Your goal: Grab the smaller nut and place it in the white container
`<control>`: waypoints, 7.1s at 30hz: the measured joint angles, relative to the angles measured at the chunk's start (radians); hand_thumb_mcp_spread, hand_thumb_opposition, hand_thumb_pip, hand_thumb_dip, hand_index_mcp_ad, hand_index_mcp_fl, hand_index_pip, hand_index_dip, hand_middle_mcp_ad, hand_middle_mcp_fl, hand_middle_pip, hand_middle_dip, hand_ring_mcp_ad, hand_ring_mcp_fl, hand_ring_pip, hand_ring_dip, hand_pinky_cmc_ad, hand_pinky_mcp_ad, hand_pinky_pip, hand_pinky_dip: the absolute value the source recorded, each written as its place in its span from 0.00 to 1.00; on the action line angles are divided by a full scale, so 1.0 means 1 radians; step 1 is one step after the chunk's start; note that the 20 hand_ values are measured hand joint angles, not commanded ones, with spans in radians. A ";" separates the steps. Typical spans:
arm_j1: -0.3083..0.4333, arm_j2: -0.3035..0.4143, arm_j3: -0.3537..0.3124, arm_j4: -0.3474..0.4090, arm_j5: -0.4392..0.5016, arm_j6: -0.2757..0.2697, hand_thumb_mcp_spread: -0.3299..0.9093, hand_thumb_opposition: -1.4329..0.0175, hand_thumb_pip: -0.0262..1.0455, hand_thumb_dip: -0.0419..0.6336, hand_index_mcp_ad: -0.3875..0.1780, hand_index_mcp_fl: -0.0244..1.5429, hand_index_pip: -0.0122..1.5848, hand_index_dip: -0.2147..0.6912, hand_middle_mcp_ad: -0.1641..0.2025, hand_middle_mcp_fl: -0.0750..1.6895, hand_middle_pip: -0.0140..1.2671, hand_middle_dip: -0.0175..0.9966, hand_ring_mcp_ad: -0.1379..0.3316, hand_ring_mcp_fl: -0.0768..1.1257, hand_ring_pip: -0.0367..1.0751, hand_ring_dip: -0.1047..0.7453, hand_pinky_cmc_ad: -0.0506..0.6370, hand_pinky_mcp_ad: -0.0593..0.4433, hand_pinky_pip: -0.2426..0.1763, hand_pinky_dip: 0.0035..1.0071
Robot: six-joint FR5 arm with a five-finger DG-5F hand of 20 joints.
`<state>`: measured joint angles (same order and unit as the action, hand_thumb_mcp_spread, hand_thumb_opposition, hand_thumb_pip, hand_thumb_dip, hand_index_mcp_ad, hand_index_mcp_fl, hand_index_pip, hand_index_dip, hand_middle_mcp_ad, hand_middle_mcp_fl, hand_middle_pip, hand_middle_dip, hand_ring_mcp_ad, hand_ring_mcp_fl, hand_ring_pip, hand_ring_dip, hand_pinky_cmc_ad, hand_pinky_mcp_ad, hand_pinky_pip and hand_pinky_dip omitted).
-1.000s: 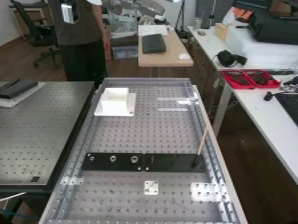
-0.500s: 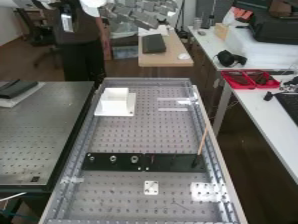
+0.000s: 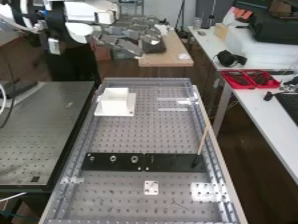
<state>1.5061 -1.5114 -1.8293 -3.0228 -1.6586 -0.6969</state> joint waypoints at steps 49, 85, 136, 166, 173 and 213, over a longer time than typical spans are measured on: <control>-0.236 -0.057 -0.344 0.334 -0.217 -0.080 0.52 0.40 0.80 0.41 0.56 0.04 0.39 0.47 0.57 0.07 0.12 0.22 0.72 0.06 0.12 0.22 0.71 0.77 0.37 0.18; -0.286 -0.165 -0.396 0.435 -0.235 -0.154 0.56 0.40 0.78 0.42 0.56 0.06 0.91 0.52 0.57 0.11 0.12 0.24 0.64 0.06 0.12 0.22 0.65 0.74 0.37 0.17; -0.335 -0.269 -0.449 0.622 -0.272 -0.233 0.63 0.40 0.71 0.49 0.48 0.01 0.93 0.62 0.56 0.11 0.12 0.25 0.57 0.06 0.12 0.23 0.58 0.67 0.48 0.17; -0.414 -0.386 -0.438 0.765 -0.383 -0.238 0.63 0.40 0.71 0.49 0.48 0.01 0.97 0.56 0.54 0.07 0.12 0.25 0.57 0.06 0.12 0.23 0.52 0.48 0.47 0.17; -0.418 -0.390 -0.421 0.738 -0.408 -0.277 0.63 0.40 0.73 0.48 0.48 0.01 0.97 0.56 0.54 0.07 0.12 0.25 0.57 0.06 0.12 0.23 0.52 0.48 0.47 0.17; -0.424 -0.382 -0.415 0.705 -0.416 -0.301 0.63 0.40 0.78 0.48 0.48 0.01 0.98 0.54 0.54 0.06 0.12 0.25 0.57 0.06 0.12 0.23 0.52 0.48 0.48 0.17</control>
<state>1.0817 -1.8933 -2.2447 -2.3179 -2.0742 -0.9983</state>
